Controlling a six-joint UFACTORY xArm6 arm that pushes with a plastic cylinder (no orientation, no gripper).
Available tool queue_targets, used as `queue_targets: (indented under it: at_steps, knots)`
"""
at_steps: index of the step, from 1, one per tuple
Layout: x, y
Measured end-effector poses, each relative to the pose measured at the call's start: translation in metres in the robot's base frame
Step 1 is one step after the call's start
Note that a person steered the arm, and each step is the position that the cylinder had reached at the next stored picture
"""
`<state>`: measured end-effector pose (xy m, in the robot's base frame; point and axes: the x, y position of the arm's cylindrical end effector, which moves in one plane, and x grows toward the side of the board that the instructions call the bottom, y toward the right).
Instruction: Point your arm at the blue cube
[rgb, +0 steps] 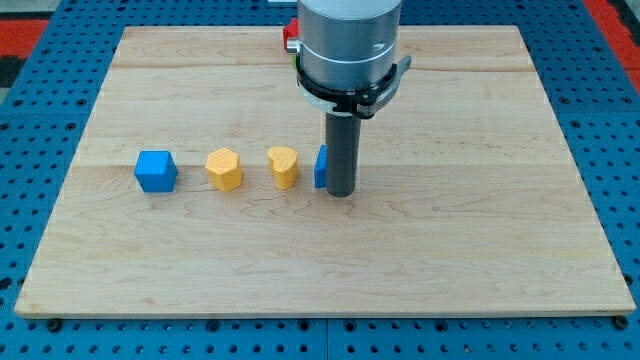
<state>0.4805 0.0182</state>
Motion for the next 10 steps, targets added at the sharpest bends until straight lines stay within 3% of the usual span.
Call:
queue_targets:
  at_steps: [2,5,6,8,10]
  knots:
    - [0.065,0.009]
    - [0.069,-0.227]
    - [0.045,-0.296]
    - [-0.009,-0.293]
    - [-0.013,-0.275]
